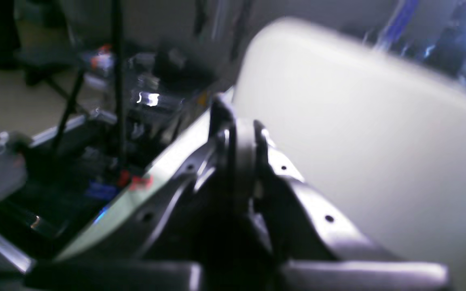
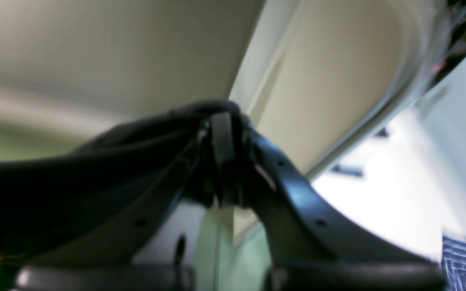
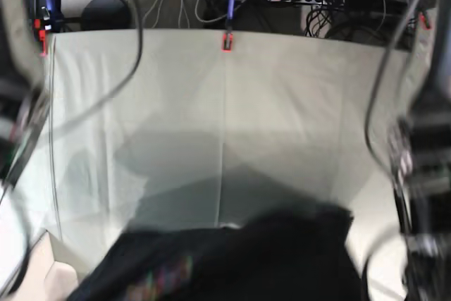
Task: Layout the t-shirt on the table in an organized manner, then fold the t-shirt properly
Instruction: 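Lift the shirt with both grippers and swing it across the table, then lower the shirt flat with both grippers holding its edge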
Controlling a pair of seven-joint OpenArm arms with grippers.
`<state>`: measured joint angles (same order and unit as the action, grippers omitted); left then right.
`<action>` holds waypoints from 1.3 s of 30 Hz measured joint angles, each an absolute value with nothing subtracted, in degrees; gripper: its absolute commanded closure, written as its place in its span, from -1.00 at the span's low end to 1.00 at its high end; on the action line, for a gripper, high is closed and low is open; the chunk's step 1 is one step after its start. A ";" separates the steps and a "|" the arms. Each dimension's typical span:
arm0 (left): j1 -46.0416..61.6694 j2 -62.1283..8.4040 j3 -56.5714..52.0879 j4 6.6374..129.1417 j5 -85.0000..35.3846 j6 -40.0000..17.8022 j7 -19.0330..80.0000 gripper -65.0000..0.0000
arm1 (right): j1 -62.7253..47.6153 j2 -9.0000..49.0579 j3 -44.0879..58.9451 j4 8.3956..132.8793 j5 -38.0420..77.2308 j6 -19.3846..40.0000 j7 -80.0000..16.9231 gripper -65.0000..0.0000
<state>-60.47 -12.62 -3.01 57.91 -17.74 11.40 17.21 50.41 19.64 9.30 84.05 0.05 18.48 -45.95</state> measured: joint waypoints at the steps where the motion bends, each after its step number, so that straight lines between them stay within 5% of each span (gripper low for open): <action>1: -62.94 -12.56 -2.28 57.52 -17.76 11.44 16.97 1.00 | 53.12 20.36 9.30 83.44 0.05 19.09 -45.63 1.00; 9: -65.78 -12.99 -1.72 61.89 -17.54 11.66 18.55 1.00 | 55.48 22.00 9.74 85.56 -0.12 23.20 -45.91 1.00; 13: -54.74 -15.77 -4.73 75.18 -18.15 11.20 26.81 1.00 | 41.80 20.86 9.82 92.31 -0.14 23.92 -46.48 1.00; 22: -25.28 -15.57 -16.71 91.85 -17.89 11.29 28.86 1.00 | 17.91 12.01 9.76 104.73 -0.14 24.05 -44.12 1.00; 31: 1.80 -13.45 -20.64 93.27 -18.37 10.39 28.49 1.00 | -4.23 7.53 9.74 109.62 0.19 26.61 -44.14 1.00; 39: 10.70 -10.28 -31.38 93.54 -18.26 10.81 28.36 1.00 | -17.50 7.77 9.78 115.33 0.36 26.41 -43.07 1.00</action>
<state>10.70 -10.28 -31.38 93.54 -18.26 10.81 28.36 -17.50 7.77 9.78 115.33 0.36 26.41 -43.07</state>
